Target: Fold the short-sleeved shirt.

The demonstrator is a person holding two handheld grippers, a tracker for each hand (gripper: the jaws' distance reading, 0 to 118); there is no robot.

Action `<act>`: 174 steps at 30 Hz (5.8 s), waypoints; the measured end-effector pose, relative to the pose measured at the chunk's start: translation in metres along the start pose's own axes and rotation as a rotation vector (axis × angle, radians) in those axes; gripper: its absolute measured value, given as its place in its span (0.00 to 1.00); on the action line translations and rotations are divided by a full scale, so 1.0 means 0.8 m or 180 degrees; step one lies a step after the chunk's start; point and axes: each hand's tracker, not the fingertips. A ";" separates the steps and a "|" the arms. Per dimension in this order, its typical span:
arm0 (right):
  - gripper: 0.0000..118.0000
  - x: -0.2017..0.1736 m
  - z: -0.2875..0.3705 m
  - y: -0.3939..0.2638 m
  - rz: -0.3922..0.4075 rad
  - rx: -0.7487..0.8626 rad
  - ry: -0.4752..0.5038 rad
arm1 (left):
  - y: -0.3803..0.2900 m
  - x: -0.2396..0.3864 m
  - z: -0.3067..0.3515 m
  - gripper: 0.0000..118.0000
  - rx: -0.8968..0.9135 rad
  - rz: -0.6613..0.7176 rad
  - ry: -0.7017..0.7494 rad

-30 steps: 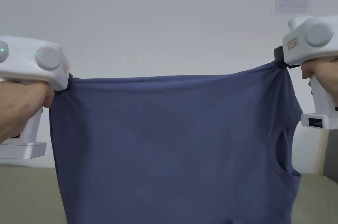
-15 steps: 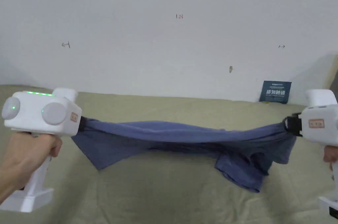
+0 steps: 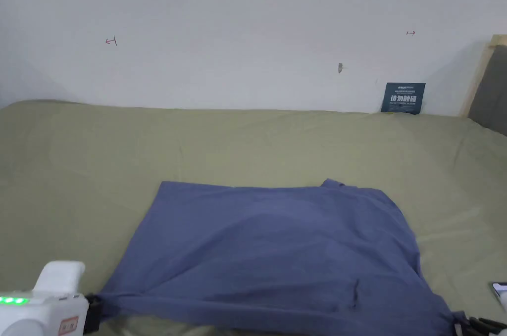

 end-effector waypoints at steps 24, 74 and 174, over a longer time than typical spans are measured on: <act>0.99 -0.070 0.074 0.060 0.0048 0.0825 0.0176 | 0.025 0.073 0.144 1.00 0.1147 0.0114 -0.0151; 0.01 -0.070 0.043 -0.043 0.0168 0.0309 -0.0323 | -0.098 -0.012 0.006 0.02 -0.0363 0.0506 -0.0268; 0.12 0.030 -0.187 0.041 -0.0082 -0.0673 0.0025 | 0.034 0.039 -0.123 0.10 -0.0451 0.0280 -0.0025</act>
